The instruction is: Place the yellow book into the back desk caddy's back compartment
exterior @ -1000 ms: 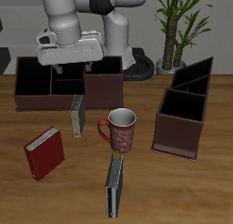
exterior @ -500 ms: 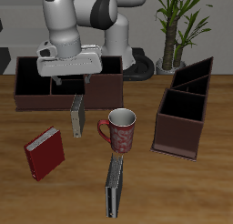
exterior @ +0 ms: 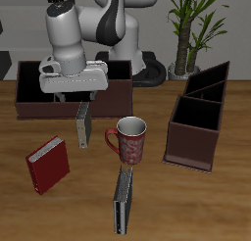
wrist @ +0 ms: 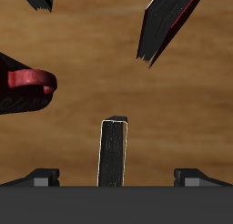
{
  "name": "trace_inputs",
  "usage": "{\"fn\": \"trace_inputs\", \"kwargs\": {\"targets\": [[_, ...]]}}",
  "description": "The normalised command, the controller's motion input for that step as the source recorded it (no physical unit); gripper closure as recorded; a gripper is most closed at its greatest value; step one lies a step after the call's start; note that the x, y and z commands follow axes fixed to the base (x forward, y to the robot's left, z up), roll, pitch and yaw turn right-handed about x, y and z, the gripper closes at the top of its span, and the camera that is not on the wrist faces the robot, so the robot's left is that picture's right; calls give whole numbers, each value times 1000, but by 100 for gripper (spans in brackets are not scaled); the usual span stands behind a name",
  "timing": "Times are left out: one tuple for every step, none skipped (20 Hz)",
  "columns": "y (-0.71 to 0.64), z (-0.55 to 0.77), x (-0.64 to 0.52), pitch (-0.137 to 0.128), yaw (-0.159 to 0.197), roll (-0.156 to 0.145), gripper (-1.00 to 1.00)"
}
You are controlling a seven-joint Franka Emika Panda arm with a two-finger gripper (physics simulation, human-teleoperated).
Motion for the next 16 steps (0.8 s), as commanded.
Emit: {"fn": "trace_inputs", "kwargs": {"targets": [[81, 5, 92, 0, 0, 0, -100], [-254, -584, -30, 32, -9, -3, -100], [-137, -287, 37, 6, -53, -23, -100], [-119, -359, 62, 24, -8, -4, -100], [-82, -251, 57, 32, -17, -3, -100], [69, 7, 103, 0, 0, 0, -100], [-82, -323, 123, 8, -4, -13, -100], [-111, -378, 59, 37, -19, -24, -100], [25, -194, 93, 8, -9, 18, -100], [-14, -235, 77, 4, -3, -28, -100], [42, -235, 68, 23, -44, -1, -100], [116, -206, 68, 19, 4, 50, -100], [13, -217, 35, 8, 19, -13, -100], [41, -329, 20, 28, -6, -19, -100], [78, -286, 49, 35, 16, 52, -100], [-100, -286, -9, 29, -4, -41, -100]]}}
